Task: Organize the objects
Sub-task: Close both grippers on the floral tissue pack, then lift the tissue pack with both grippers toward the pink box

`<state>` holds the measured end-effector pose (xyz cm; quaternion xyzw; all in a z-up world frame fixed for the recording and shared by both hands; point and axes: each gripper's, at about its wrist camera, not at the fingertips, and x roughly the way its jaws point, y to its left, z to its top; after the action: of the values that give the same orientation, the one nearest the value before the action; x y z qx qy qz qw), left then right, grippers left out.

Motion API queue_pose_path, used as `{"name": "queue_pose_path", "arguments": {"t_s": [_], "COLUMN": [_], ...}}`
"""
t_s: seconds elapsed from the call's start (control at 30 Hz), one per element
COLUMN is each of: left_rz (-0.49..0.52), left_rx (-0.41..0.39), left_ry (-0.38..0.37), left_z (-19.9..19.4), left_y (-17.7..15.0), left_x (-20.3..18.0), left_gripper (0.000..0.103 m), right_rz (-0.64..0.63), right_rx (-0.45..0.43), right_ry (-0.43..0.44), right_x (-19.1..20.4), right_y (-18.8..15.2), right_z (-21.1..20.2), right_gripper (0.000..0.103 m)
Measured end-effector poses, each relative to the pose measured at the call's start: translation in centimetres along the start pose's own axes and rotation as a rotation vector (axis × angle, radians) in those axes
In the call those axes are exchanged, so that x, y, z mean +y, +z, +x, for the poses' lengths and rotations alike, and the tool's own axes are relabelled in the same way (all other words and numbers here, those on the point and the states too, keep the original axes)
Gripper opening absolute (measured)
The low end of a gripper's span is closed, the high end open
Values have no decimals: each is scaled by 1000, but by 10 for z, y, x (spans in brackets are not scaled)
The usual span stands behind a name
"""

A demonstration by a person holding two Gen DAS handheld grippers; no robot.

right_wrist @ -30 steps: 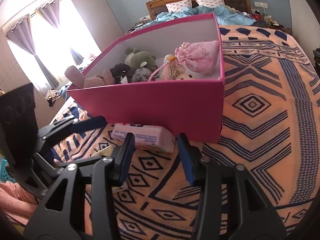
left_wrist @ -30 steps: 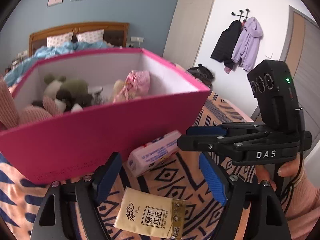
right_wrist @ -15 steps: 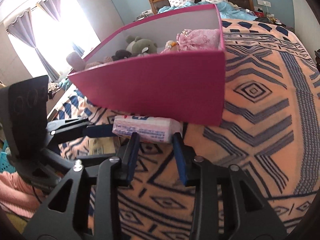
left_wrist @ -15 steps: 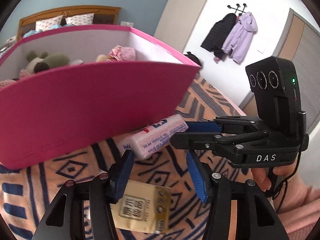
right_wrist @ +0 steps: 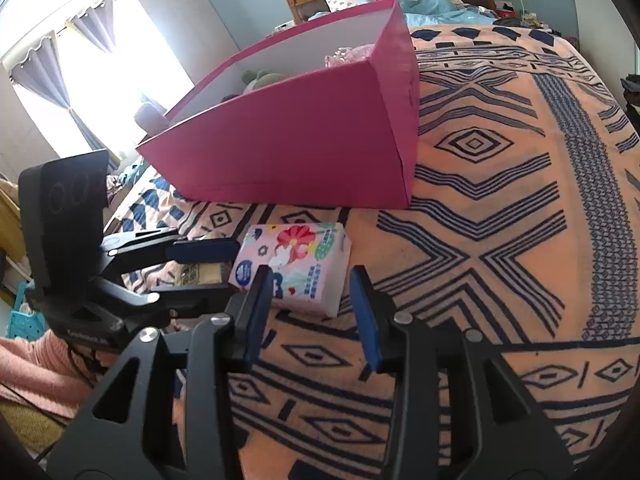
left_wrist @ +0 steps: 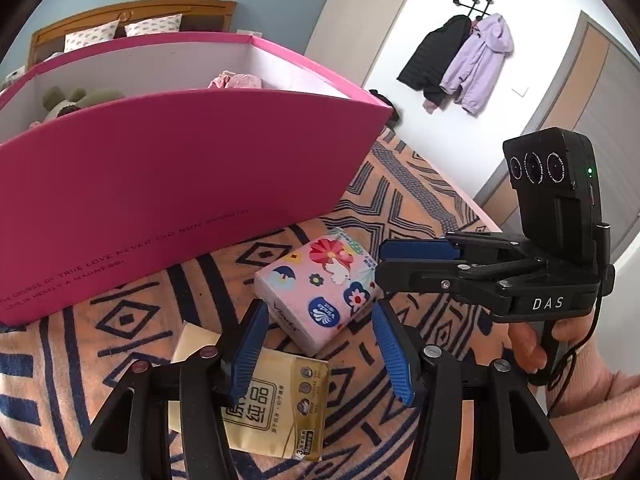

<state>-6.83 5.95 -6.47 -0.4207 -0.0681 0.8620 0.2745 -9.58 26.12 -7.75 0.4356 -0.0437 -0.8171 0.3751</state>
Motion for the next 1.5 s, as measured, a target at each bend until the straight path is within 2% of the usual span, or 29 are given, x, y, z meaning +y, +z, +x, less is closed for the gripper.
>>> {"name": "queue_pose_path", "arguments": {"t_s": [0.33, 0.9, 1.5], "left_rz": [-31, 1, 73], "left_rx": [25, -9, -80], "left_ry": [-23, -39, -16], "left_z": [5, -8, -32], "left_y": [3, 3, 14], "left_x": [2, -14, -36], "left_gripper": [42, 42, 42], "right_rz": [64, 28, -8], "right_rx": [10, -45, -105], "right_ry": [53, 17, 11], "right_x": [-4, 10, 28], "right_y": [-1, -5, -3], "right_z": [16, -7, -31], "right_gripper": [42, 41, 41]}}
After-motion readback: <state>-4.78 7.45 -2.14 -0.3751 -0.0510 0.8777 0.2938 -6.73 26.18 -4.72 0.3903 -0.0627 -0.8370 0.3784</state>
